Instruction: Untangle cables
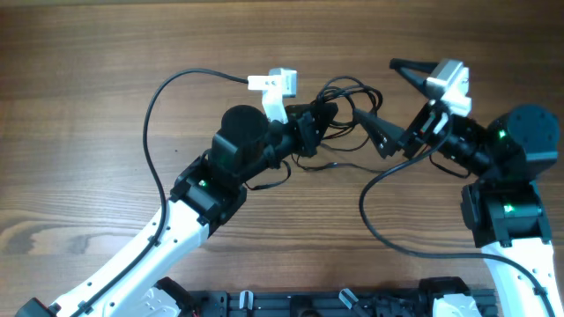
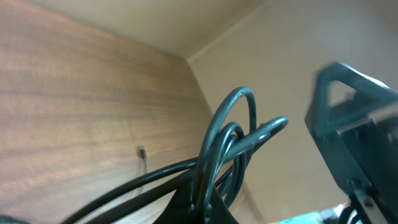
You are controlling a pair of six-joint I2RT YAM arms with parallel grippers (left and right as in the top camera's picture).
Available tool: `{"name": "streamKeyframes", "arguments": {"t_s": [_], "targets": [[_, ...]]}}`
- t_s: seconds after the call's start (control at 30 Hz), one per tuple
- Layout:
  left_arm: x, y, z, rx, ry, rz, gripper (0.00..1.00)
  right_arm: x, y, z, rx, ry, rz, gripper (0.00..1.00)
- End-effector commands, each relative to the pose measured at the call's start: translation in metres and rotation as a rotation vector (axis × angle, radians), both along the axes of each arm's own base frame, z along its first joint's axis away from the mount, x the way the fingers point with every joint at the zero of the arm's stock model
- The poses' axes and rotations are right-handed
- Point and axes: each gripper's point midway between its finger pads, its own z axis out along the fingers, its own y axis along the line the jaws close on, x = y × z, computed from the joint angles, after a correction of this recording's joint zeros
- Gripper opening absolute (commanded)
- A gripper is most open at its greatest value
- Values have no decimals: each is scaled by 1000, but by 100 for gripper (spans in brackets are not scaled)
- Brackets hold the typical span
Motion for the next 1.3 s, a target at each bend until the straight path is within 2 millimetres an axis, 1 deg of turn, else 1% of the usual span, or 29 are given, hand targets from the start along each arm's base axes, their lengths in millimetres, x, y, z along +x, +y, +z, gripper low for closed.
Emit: {"name": "streamKeyframes", "arguments": {"t_s": [0.0, 0.03, 0.07, 0.13, 0.23, 0.27, 0.3, 0.4, 0.53, 0.57, 0.6, 0.63, 0.7, 0.77, 0.87, 0.93, 0.97, 1.0, 1.03, 1.07, 1.17, 1.27], "targets": [[-5, -4, 3, 142, -231, -89, 4, -6, 1, -24, -245, -176, 46, 95], [-5, -4, 3, 160, -258, -95, 4, -8, 1, -34, -301, -194, 60, 94], [-5, -4, 3, 181, -289, -102, 4, -12, 0, -49, -391, -232, 86, 94], [-5, -4, 3, 212, -333, -112, 4, -14, -4, -66, -508, -275, 98, 96], [-5, -4, 3, 241, -376, -121, 4, -13, -7, -75, -604, -335, 104, 97], [-5, -4, 3, 241, -376, -121, 4, -14, -7, -77, -652, -388, 123, 97], [-5, -4, 3, 242, -375, -121, 4, -15, -7, -78, -692, -442, 137, 91], [-5, -4, 3, 241, -375, -121, 4, -15, -7, -77, -741, -512, 150, 79], [-6, -4, 1, 245, -367, -125, 4, -14, -7, -76, -757, -539, 153, 70], [-8, -5, 0, 243, -363, -139, 4, -14, -7, -76, -767, -559, 155, 65], [-8, -5, -2, 248, -355, -143, 4, -14, -6, -75, -774, -577, 160, 57], [-9, -5, -4, 253, -347, -145, 4, -15, -5, -74, -777, -592, 168, 54], [-10, -5, -5, 247, -338, -154, 4, -19, -1, -71, -753, -614, 189, 51], [-17, -10, -2, 226, -347, -196, 4, -20, 0, -70, -745, -621, 197, 51], [-34, -20, 8, 168, -382, -304, 4, -20, 0, -70, -743, -614, 197, 53], [-39, -22, 10, 155, -394, -337, 4, -20, 0, -70, -743, -614, 197, 53], [-40, -23, 10, 153, -394, -342, 4, -20, 0, -70, -743, -614, 197, 49], [-40, -23, 10, 153, -394, -342, 4, -20, 0, -71, -743, -612, 198, 37], [-40, -23, 10, 153, -394, -341, 4, -21, 0, -71, -743, -609, 199, 15], [-40, -23, 10, 153, -394, -341, 4, -21, 0, -71, -743, -607, 200, 4], [-29, -18, 8, 174, -379, -275, 4, -22, 0, -75, -739, -585, 207, 4], [-7, -5, -1, 189, -276, -120, 4, -19, -4, -76, -756, -569, 184, 4]]}}
